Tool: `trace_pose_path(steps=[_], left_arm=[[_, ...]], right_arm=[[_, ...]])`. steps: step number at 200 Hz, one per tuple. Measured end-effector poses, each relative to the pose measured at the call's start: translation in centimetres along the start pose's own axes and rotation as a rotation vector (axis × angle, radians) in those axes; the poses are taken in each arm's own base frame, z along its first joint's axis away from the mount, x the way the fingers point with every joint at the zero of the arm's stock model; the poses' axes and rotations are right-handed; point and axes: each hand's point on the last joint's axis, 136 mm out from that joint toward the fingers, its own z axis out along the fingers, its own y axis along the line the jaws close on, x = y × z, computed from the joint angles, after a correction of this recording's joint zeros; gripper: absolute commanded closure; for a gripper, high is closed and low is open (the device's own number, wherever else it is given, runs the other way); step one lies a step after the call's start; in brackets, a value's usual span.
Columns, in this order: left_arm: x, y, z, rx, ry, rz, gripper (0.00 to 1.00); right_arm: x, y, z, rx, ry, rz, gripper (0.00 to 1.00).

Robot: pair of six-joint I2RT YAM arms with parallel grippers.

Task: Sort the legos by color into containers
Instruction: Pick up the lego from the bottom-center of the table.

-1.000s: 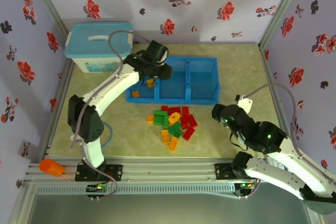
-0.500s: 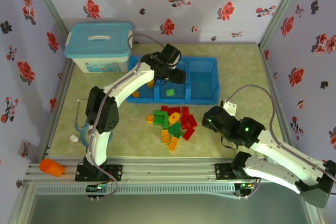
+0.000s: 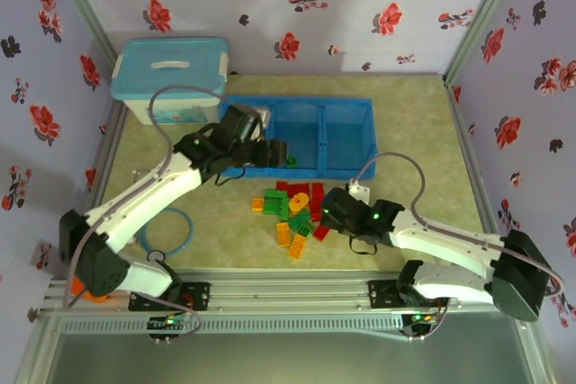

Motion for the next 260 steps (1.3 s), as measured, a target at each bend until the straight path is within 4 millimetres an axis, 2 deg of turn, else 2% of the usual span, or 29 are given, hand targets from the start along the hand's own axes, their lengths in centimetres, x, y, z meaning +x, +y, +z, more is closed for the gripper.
trace_pose_path(steps=[38, 56, 90, 129, 145, 174, 207, 227, 244, 260], left_arm=[[6.6, 3.8, 0.4, -0.073, 0.078, -0.056, 0.26], [8.5, 5.0, 0.1, -0.093, 0.090, -0.079, 0.26], [10.0, 6.1, -1.2, -0.095, 0.061, -0.120, 0.26], [11.6, 7.2, -1.6, -0.109, 0.059, -0.153, 0.26], [12.3, 7.7, -1.7, -0.118, 0.061, -0.160, 0.27], [13.0, 8.2, -2.2, -0.121, 0.051, -0.178, 0.27], [13.3, 8.5, -2.7, -0.113, 0.032, -0.190, 0.27], [13.6, 8.3, -2.7, -0.111, 0.036, -0.184, 0.27], [13.8, 8.0, -2.6, -0.105, 0.040, -0.174, 0.27], [14.5, 7.8, -2.4, -0.100, 0.054, -0.158, 0.27]], right_arm=[[1.1, 1.6, 2.0, -0.014, 0.031, 0.009, 0.34], [1.4, 1.9, 2.8, -0.009, 0.038, 0.024, 0.36], [2.0, 1.3, 4.0, 0.011, 0.044, 0.060, 0.37], [2.5, 1.1, 5.0, 0.023, 0.049, 0.079, 0.40], [2.6, 1.1, 5.5, 0.029, 0.050, 0.081, 0.46], [2.7, 0.3, 5.7, 0.059, 0.039, 0.099, 0.65], [2.4, 0.5, 5.2, 0.037, 0.023, 0.127, 0.75], [1.9, 0.3, 4.2, 0.028, 0.009, 0.129, 0.76], [0.5, 0.1, 2.0, 0.021, -0.036, 0.125, 0.75], [-2.2, 0.7, -0.7, -0.005, -0.093, 0.130, 0.75]])
